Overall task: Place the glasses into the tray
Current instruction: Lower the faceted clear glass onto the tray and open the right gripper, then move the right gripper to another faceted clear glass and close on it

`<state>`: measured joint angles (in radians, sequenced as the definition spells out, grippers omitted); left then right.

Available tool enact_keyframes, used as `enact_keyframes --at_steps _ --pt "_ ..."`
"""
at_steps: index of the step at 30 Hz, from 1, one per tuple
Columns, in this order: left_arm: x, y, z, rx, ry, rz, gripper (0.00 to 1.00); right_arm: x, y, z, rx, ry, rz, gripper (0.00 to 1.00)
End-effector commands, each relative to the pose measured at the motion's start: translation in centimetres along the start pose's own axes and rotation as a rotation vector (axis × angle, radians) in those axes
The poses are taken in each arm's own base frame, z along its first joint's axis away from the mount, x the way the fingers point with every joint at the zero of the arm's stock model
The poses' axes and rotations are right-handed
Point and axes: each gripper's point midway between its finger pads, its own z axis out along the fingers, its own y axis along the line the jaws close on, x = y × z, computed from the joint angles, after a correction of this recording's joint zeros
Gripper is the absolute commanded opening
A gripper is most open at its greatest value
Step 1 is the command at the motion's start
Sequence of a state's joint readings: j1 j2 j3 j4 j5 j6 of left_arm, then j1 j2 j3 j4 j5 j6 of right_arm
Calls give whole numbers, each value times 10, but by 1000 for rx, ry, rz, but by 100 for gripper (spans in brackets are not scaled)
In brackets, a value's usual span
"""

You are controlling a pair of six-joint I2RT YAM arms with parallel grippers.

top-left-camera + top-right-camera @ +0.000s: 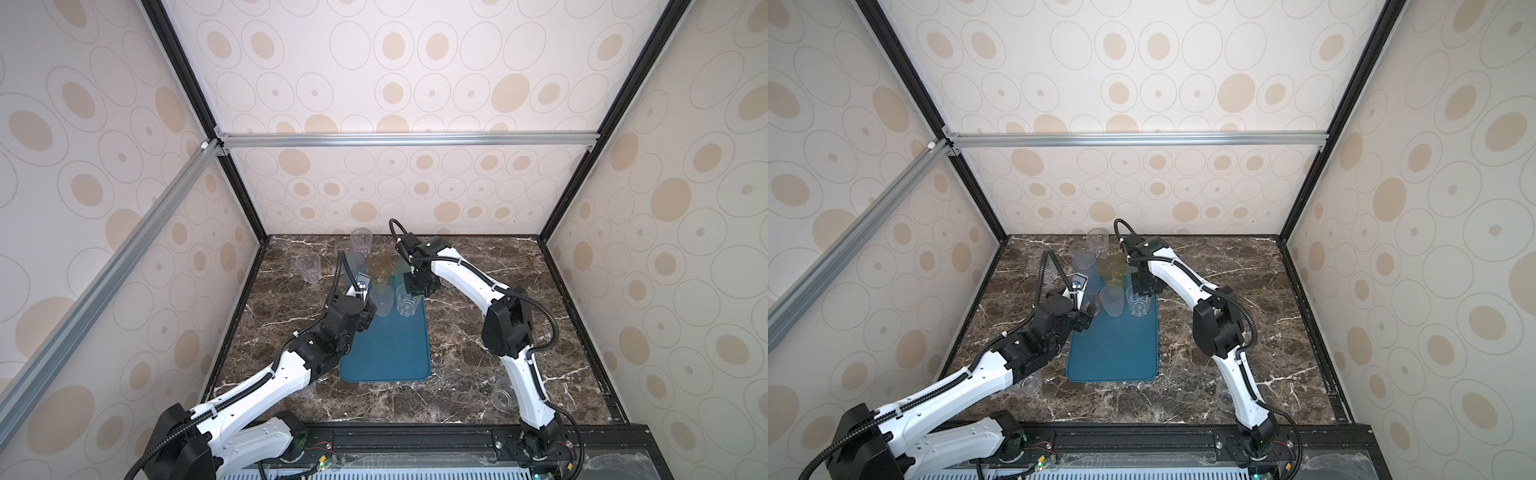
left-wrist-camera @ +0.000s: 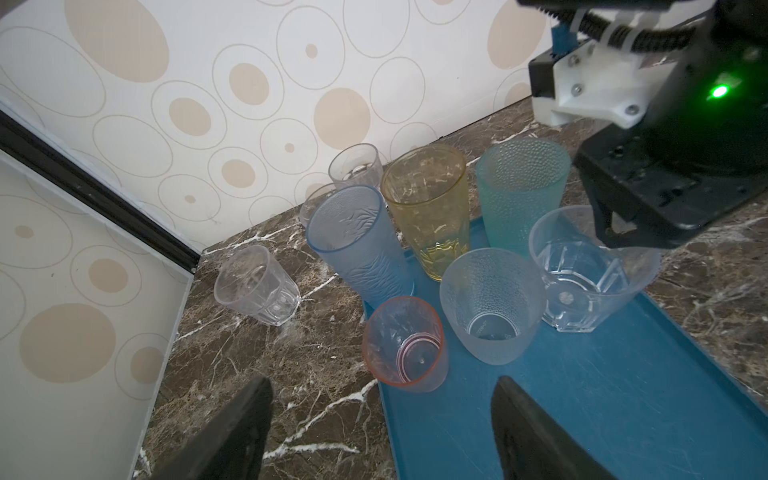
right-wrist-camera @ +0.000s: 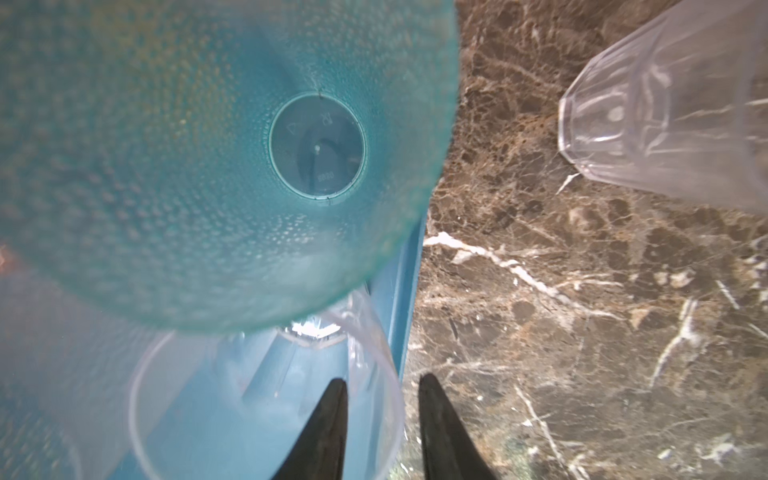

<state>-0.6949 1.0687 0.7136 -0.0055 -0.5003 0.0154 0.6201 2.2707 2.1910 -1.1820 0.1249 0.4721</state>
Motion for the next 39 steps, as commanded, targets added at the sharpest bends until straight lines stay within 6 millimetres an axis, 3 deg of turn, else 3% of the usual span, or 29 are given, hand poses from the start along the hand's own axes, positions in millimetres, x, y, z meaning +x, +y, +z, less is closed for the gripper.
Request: enact_keyframes --at_steps 1,6,10,16,22,28,32,39 --pt "-23 14 -3 -32 -32 -49 83 -15 -25 -57 -39 -104 31 35" --pt "-43 1 0 51 -63 -159 79 -37 -78 -69 -67 -189 164 38" --pt "-49 -26 12 162 -45 -202 73 -47 -116 -57 -81 -165 263 40" --pt "-42 -61 29 248 22 -215 72 -61 -158 -30 -58 -134 352 42" --pt "-31 -86 31 281 60 -178 73 -67 -166 6 -67 -80 374 42" --pt "-29 -87 30 273 57 -162 73 -75 -163 32 -93 -67 386 38" --pt "-27 -87 29 273 64 -155 74 -73 -164 45 -89 -47 389 29" --pt "-24 -77 27 227 72 -171 73 -62 -166 42 -77 -49 387 10"
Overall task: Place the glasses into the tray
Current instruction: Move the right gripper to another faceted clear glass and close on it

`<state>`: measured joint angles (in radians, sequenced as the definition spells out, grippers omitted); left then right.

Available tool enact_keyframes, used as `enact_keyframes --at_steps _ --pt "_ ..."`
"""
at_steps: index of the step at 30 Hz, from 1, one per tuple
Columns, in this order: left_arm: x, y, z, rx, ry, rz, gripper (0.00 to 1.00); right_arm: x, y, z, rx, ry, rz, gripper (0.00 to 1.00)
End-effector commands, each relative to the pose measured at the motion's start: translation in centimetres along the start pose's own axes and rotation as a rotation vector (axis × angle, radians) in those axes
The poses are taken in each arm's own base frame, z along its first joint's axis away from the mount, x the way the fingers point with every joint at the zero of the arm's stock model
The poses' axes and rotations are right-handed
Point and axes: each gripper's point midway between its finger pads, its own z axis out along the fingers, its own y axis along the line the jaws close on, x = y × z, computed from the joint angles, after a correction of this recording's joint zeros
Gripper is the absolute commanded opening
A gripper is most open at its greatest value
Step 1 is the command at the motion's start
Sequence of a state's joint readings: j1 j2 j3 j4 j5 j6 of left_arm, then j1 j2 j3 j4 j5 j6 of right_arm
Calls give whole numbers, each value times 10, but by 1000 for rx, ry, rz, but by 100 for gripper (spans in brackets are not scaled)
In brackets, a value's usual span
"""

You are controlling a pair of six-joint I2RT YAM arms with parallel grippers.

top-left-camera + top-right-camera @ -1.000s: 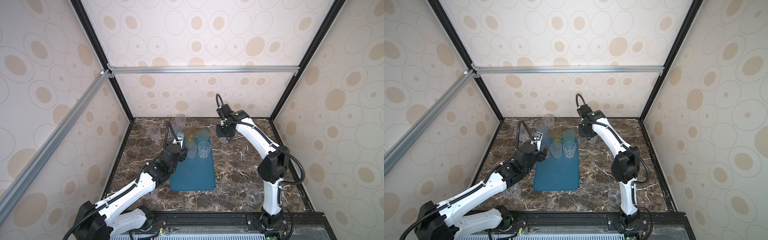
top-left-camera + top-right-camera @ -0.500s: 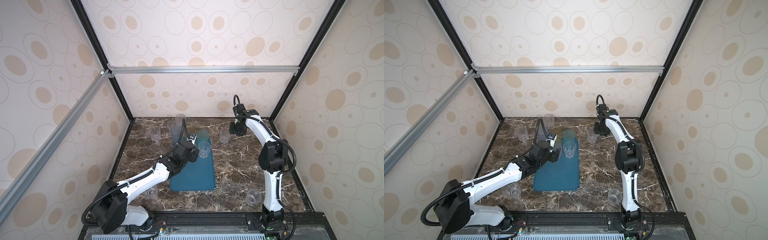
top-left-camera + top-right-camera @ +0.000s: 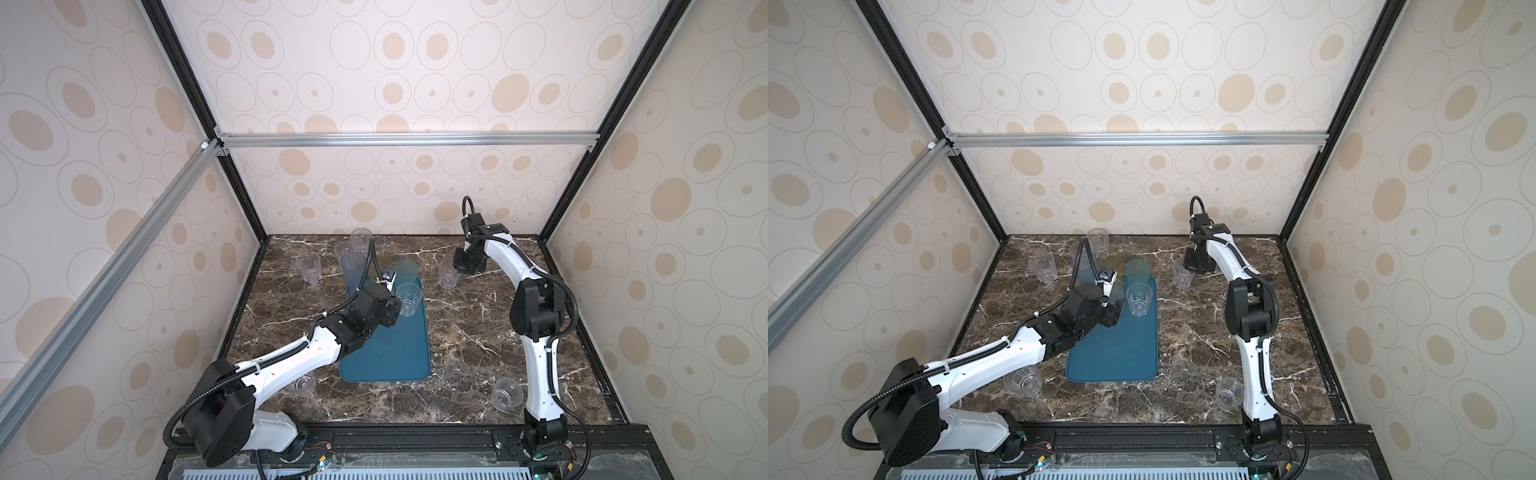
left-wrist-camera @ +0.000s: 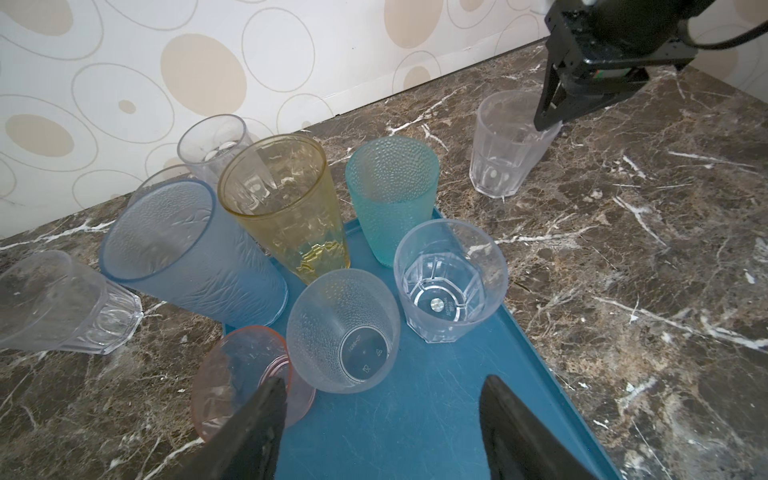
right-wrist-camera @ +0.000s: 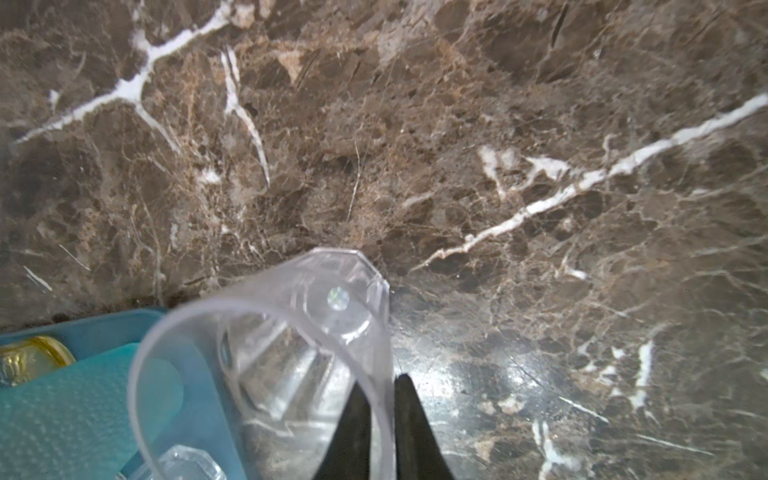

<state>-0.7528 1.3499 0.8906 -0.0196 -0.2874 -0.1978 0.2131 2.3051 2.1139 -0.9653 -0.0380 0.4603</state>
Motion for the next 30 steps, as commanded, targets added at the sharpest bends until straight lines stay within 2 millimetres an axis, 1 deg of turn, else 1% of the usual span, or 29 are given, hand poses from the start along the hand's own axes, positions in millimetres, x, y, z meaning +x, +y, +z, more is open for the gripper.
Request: enact_keyframes --at_steps 1,4,7,11,12,16,17,18,22,25,28,30 --pt "-16 8 -11 -36 -32 -38 73 7 -8 -10 13 -2 1 8" --pt "-22 11 -15 -47 -40 -43 73 12 -10 -26 18 -17 -13 6" --pt "-29 17 -22 -69 -55 -44 73 18 -11 -47 19 -42 -34 4" --pt "-37 28 -33 -108 -67 -41 74 37 -11 -75 14 -60 -60 4" --pt "-37 31 -35 -118 -67 -37 74 43 -12 -83 14 -65 -64 4" --pt "-35 42 -45 -154 -65 -32 75 74 -17 -102 20 -67 -82 4" --pt "-34 47 -48 -166 -64 -36 75 81 -21 -108 28 -66 -76 4" --pt "-33 50 -52 -172 -63 -37 75 95 -15 -112 28 -60 -103 4" --pt "-26 65 -65 -200 -54 -49 75 131 -16 -128 54 -44 -147 3" --pt "-14 79 -73 -232 -34 -62 76 155 -10 -134 51 -27 -177 4" --pt "-5 92 -81 -257 -24 -83 76 176 3 -135 49 -11 -210 3" --pt "1 97 -84 -265 -16 -95 76 189 18 -132 33 -4 -239 3"
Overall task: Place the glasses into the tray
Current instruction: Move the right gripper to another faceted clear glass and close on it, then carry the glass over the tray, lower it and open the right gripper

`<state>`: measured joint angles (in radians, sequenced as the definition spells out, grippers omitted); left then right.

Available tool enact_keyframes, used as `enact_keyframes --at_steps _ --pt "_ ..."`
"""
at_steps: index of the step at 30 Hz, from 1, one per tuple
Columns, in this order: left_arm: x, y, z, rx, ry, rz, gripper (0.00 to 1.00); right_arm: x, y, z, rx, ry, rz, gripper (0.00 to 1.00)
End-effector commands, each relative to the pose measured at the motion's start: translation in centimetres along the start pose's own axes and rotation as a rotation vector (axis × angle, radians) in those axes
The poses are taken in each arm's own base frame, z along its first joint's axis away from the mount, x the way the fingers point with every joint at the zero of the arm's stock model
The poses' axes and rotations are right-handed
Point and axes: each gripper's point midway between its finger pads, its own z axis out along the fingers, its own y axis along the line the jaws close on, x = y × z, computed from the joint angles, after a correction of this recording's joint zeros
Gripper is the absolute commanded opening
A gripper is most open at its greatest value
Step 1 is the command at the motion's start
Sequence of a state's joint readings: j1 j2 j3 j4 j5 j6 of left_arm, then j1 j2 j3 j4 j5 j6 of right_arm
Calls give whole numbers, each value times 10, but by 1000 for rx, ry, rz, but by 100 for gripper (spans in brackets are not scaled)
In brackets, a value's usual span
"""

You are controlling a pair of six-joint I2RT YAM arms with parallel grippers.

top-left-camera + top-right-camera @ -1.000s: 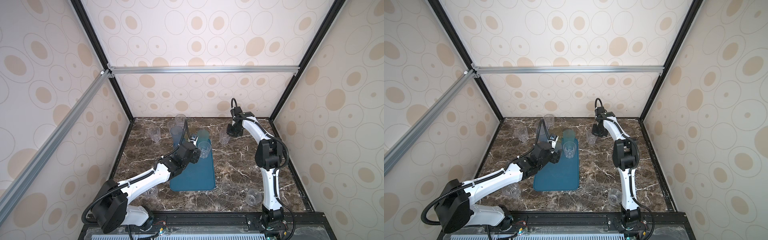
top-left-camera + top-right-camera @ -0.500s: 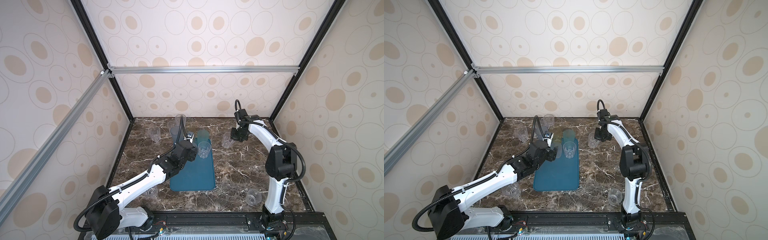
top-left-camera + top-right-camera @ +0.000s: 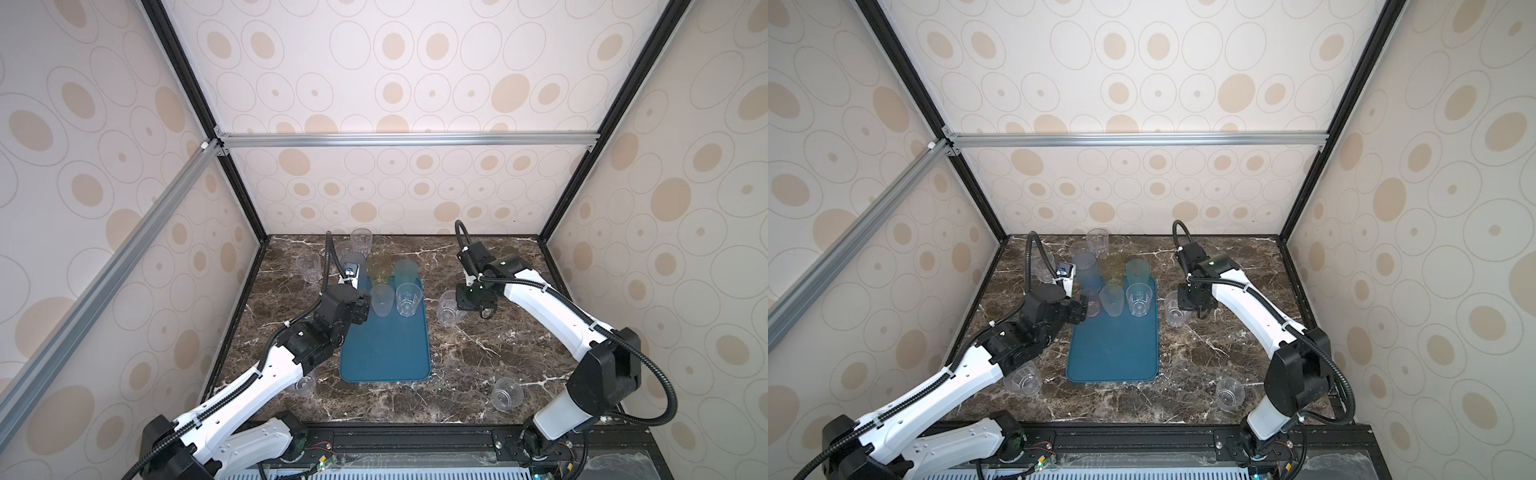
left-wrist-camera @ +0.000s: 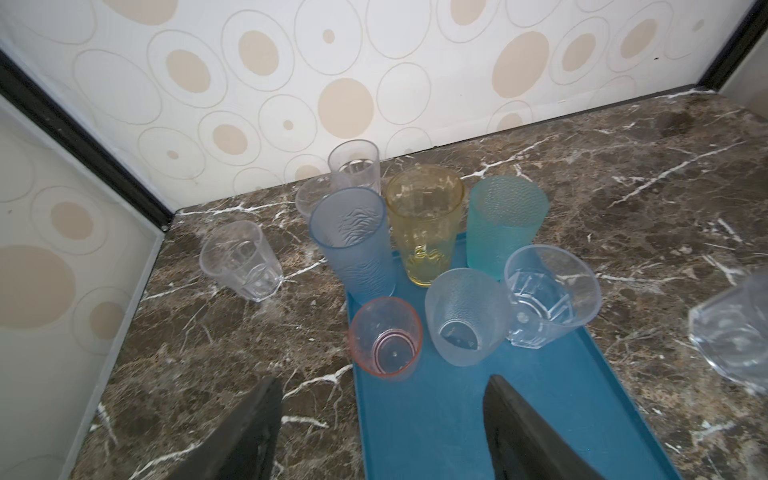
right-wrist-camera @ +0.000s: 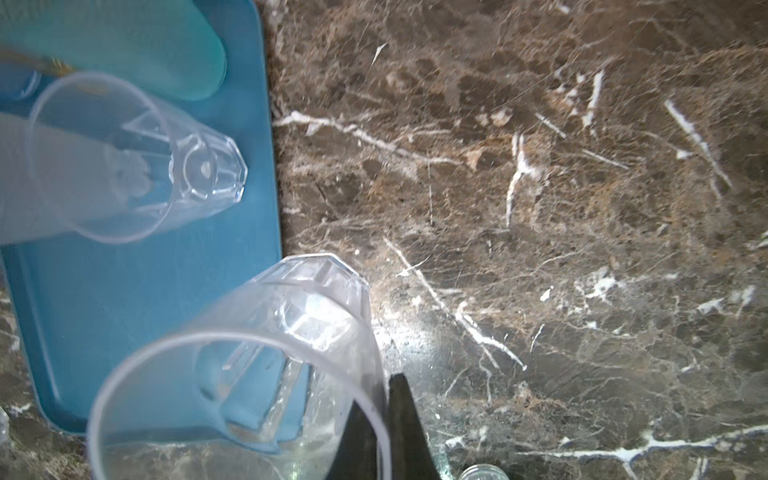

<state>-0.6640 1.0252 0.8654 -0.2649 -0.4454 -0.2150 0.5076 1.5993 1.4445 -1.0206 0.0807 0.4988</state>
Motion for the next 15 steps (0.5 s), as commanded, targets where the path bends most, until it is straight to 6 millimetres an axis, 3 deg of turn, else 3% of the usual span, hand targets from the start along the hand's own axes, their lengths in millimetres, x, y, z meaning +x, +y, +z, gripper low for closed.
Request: enact_keyframes --at_steps 1,7,15 --pt "17 15 -5 -38 45 -13 76 16 20 -2 -1 5 -10 3" --pt "23 28 -11 -60 52 -44 77 41 91 21 -50 55 -115 3" --pt "24 44 -25 -99 25 -78 76 56 175 44 -64 84 -245 3"
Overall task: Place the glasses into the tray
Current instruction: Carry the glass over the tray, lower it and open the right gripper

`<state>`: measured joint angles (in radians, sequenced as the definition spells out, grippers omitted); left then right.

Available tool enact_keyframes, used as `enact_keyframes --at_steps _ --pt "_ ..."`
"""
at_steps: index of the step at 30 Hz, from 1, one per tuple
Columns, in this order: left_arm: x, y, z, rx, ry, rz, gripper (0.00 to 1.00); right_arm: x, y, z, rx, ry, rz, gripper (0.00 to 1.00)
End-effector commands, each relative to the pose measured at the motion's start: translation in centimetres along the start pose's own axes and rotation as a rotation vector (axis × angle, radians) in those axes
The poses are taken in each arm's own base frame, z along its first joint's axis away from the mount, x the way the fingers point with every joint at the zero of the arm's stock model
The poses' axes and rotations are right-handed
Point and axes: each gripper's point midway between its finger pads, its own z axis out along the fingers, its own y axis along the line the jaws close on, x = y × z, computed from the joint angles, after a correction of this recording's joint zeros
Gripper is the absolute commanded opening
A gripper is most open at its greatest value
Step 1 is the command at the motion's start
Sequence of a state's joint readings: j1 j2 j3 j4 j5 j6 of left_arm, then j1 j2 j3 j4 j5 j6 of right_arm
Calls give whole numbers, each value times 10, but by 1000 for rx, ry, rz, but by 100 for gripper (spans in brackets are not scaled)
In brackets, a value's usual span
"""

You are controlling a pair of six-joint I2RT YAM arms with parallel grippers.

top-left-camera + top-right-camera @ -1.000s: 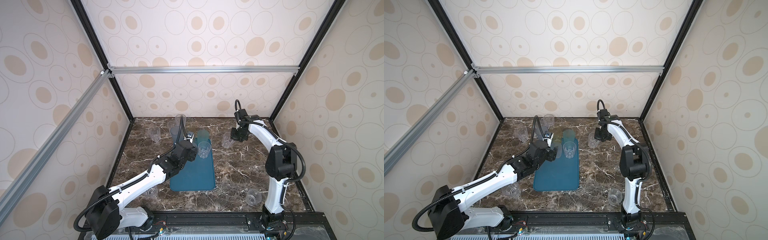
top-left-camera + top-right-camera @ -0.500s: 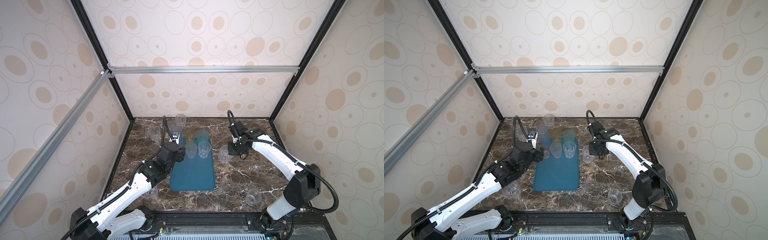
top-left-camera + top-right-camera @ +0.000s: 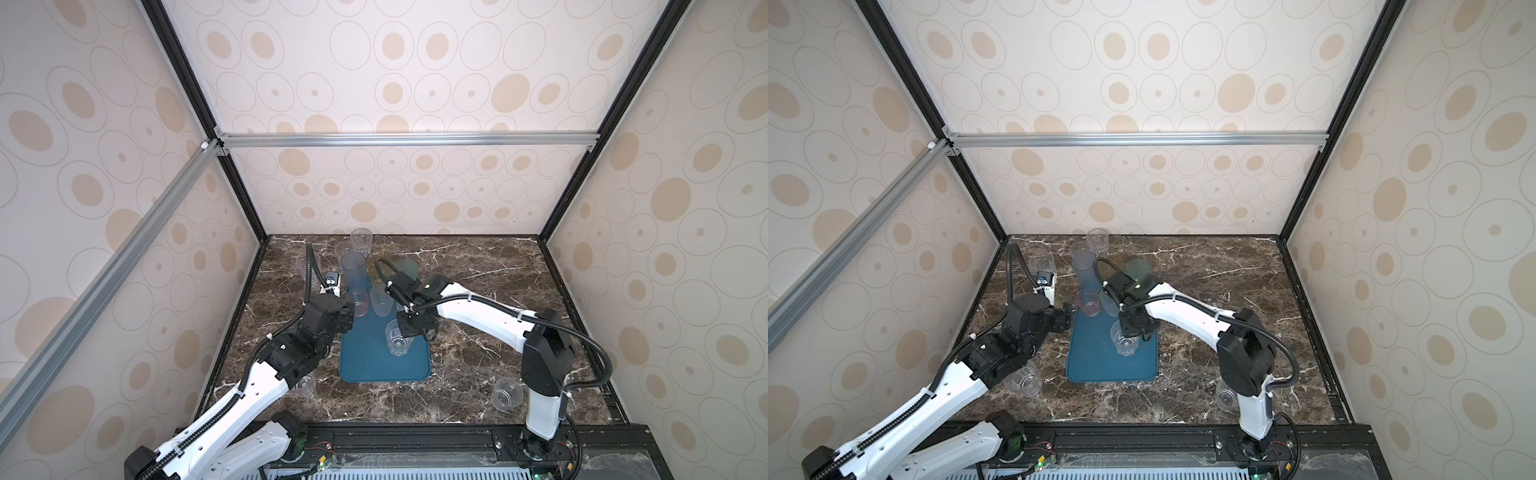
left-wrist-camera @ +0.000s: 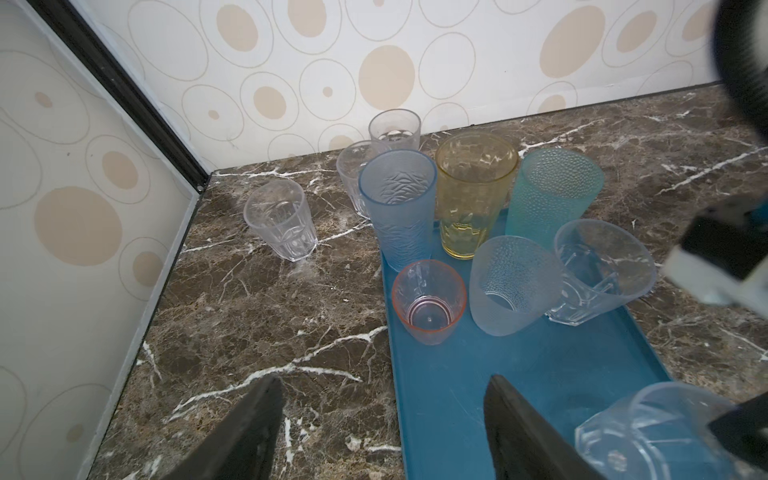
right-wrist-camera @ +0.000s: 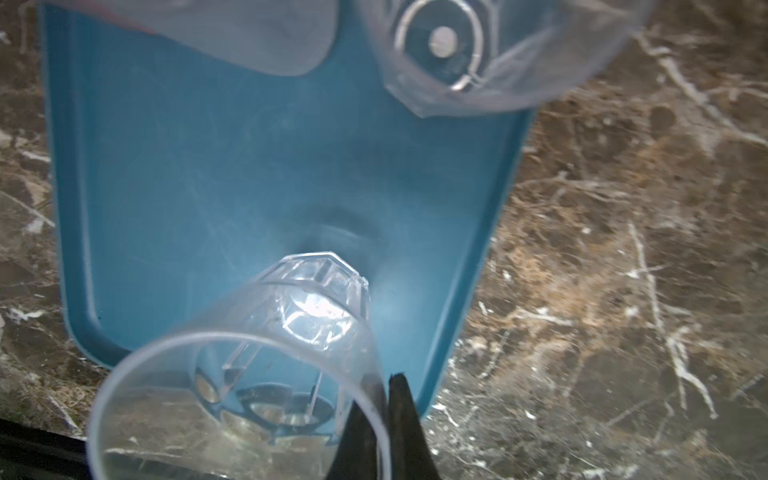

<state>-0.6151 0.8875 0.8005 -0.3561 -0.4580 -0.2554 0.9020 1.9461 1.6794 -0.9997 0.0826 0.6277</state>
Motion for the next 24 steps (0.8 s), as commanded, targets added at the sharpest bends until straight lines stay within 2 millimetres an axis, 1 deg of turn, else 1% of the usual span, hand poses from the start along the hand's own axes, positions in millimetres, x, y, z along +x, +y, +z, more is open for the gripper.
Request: enact_keyframes --at_steps 1,4,6,9,14,17,20,24 --pt "6 13 -5 -45 5 -22 76 -7 24 2 -13 -12 10 4" --pt "12 17 -6 -54 14 -14 77 -12 43 13 -30 -2 12 4" --pt "13 19 -7 -57 12 -11 76 -16 52 19 -28 -2 17 4" --pt "12 21 -10 -53 2 -12 77 -22 60 28 -15 3 28 4" --pt "11 23 -12 -49 -5 -9 77 -31 70 42 3 4 47 3" --pt "10 22 -13 -43 -6 -5 77 -35 75 48 12 3 54 3" --pt "10 22 -12 -39 -8 0 77 -41 79 48 18 -15 60 4" --pt "11 22 -12 -40 -10 13 78 -42 83 50 17 -14 65 5"
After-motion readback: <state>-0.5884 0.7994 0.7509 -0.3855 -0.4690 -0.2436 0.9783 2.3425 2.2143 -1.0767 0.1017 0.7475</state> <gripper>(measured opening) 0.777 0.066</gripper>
